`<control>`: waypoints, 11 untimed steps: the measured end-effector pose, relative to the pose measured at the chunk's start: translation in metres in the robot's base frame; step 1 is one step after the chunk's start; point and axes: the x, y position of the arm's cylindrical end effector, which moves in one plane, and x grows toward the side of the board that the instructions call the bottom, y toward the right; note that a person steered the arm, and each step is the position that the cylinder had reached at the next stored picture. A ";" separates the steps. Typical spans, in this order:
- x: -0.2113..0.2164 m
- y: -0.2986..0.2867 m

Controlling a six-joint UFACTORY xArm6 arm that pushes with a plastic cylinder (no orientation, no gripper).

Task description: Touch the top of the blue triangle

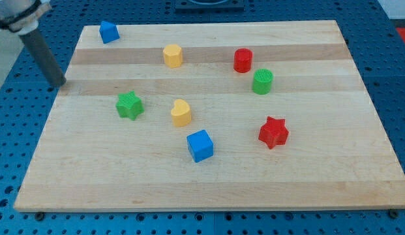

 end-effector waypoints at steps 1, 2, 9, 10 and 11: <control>-0.080 0.000; -0.164 0.000; -0.166 0.043; -0.165 0.052; -0.165 0.058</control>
